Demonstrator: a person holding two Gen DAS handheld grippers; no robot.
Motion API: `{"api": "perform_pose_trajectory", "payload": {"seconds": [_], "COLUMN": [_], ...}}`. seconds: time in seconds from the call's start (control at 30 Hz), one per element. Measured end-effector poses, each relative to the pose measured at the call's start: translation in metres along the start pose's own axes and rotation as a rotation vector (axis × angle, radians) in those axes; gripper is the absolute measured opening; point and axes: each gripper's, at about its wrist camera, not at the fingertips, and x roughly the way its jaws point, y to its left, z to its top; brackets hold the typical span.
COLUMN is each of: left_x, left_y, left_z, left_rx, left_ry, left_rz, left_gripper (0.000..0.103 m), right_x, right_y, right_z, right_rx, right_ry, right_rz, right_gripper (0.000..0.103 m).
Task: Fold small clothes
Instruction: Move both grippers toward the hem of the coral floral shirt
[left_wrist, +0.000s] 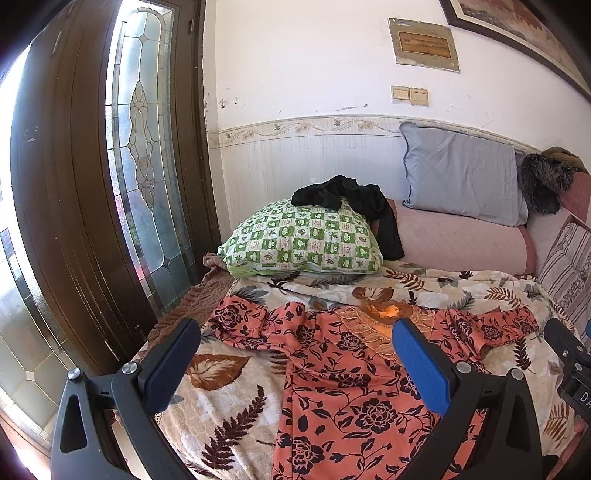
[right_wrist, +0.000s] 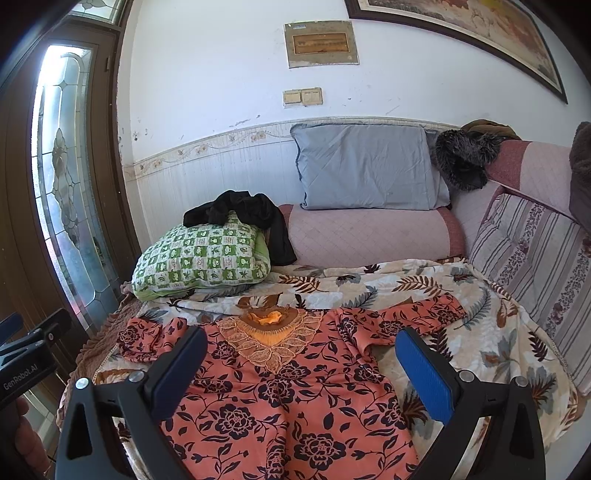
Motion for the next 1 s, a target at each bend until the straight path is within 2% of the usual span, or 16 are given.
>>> {"api": "perform_pose_trajectory", "payload": {"seconds": [0.63,0.8,1.0], "left_x": [0.003,0.013,0.031], "left_y": [-0.010,-0.013,-0.017], "left_z": [0.001,0.003,0.004], "left_rx": [0.015,0.027,0.038], "left_ry": [0.006,0.015,0.033], "left_rz": [-0.003,-0.001,0.008], "left_gripper": [0.103,0.103,0.103], "right_x": [0.011,0.021,0.040], "right_y": [-0.006,-0.009,-0.011], "right_z": [-0.005,-0.004,-0.005], "right_rx": [0.026,0.092,0.076], "right_ry": [0.000,0.004,0.009], "right_rz": [-0.007,0.021,0.017], "right_gripper": [0.103,0.103,0.103]}}
